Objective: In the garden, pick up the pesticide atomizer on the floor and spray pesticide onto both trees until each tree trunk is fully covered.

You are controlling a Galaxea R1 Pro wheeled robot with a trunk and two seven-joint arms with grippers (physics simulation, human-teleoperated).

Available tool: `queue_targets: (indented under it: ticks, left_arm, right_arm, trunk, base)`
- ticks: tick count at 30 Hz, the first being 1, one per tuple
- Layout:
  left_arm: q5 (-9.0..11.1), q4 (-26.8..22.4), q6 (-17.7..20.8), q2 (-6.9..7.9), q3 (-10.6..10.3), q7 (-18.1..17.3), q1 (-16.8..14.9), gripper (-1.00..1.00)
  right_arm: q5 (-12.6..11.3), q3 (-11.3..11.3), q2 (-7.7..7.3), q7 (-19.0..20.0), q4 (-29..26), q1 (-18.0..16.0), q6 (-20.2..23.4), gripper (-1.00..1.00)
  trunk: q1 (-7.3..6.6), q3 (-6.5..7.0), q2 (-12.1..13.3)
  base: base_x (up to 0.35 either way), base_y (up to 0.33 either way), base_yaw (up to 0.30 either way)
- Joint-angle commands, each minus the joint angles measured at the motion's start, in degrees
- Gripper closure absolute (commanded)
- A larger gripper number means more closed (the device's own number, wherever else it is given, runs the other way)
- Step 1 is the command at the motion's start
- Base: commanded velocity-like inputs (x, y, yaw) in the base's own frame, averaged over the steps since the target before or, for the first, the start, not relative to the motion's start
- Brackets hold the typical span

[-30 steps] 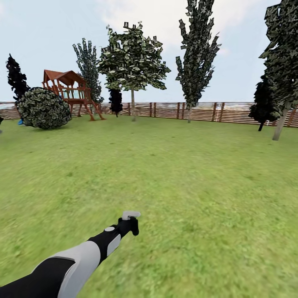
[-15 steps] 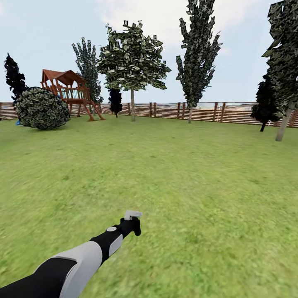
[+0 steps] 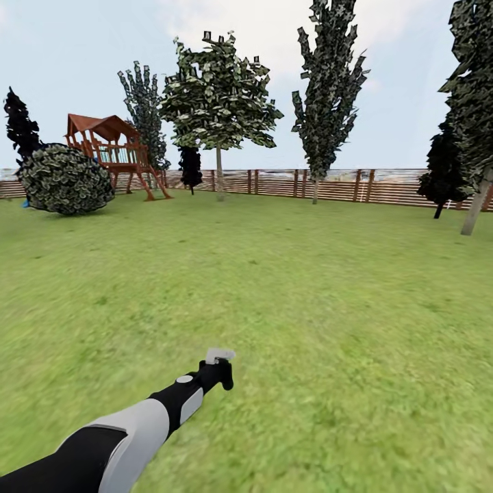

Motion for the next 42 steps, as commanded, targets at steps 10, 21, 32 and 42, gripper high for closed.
queue_targets:
  ticks: [10,21,32,42]
  left_arm:
    - [0.28,0.07,-0.3,0.0,-0.25,-0.08,-0.06,1.0]
    - [0.28,0.07,-0.28,0.0,-0.18,-0.08,-0.06,1.0]
    - [0.28,0.07,-0.31,0.0,-0.11,-0.07,-0.06,1.0]
    - [0.28,0.07,-0.39,0.0,-0.11,-0.07,-0.08,1.0]
  right_arm:
    - [-0.16,0.07,-0.02,0.23,0.25,-0.1,-0.41,-1.0]
    - [-0.16,0.08,-0.02,0.23,0.25,-0.1,-0.41,-1.0]
    - [-0.18,0.07,-0.02,0.23,0.25,-0.1,-0.41,-1.0]
    - [-0.16,0.06,-0.02,0.23,0.24,-0.1,-0.41,-1.0]
  trunk:
    - [0.03,-0.06,-0.03]
    - [0.03,-0.06,-0.03]
    - [0.03,-0.06,-0.03]
    - [0.03,-0.06,-0.03]
  base:
    - [0.35,0.0,0.0]
    - [0.35,0.0,0.0]
    - [0.35,0.055,0.0]
    - [0.35,0.084,0.0]
